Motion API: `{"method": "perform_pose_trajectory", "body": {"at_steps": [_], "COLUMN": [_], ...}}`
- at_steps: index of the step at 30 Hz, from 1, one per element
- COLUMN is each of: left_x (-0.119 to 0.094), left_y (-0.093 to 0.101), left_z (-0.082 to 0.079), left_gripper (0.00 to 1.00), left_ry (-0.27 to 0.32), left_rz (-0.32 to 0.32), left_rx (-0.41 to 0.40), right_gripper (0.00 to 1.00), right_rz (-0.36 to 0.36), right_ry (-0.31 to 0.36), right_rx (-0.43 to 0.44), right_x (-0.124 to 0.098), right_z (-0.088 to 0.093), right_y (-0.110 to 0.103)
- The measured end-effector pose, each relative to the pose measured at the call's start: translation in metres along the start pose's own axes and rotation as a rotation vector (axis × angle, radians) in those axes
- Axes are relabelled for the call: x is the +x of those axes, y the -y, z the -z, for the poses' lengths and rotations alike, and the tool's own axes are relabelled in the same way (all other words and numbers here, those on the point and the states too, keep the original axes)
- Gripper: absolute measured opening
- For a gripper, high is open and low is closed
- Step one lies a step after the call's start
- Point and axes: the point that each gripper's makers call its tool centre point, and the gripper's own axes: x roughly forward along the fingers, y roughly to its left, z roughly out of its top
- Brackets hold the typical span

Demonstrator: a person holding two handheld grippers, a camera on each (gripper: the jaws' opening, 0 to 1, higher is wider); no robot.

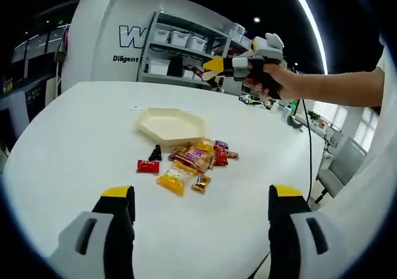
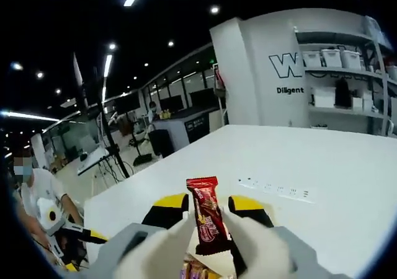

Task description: Place the target food into the container with the food tongs after gripping and lifting it, then release it inside without dropping or visibly crushing the food.

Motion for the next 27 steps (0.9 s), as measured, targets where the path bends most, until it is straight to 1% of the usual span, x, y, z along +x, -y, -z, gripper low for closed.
{"method": "perform_pose_trajectory", "body": {"at_steps": [4,7,16,19,25,26,27], "left_x": [0.0,0.001,0.002,0.002,0.002,0.002,0.002], "left_y": [-0.001,-0.001,-0.002,-0.004,-0.005,-0.005,-0.006], "left_z": [0.0,-0.001,-0.008,-0.009,-0.009,-0.009,-0.009], "left_gripper": [0.87,0.87,0.87,0.87,0.89,0.89,0.9], "left_ry": [-0.001,0.0,0.009,0.011,0.011,0.011,0.011], "left_rz": [0.0,0.002,0.006,0.003,0.001,-0.002,-0.004], "left_rx": [0.003,0.006,0.015,0.008,0.013,0.015,0.016], "right_gripper": [0.22,0.21,0.21,0.21,0.21,0.21,0.21], "right_rz": [-0.007,-0.011,-0.002,0.005,0.03,0.032,0.036], "right_ry": [0.018,0.017,0.005,0.008,-0.022,-0.024,-0.031], "right_rx": [0.001,-0.007,-0.009,0.011,-0.015,-0.011,0.001], "right_x": [0.0,0.001,-0.001,-0.004,-0.011,-0.012,-0.015], "right_z": [-0.006,-0.007,-0.002,0.0,0.015,0.018,0.024], "right_y": [0.001,0.001,0.003,0.007,0.015,0.016,0.019]}}
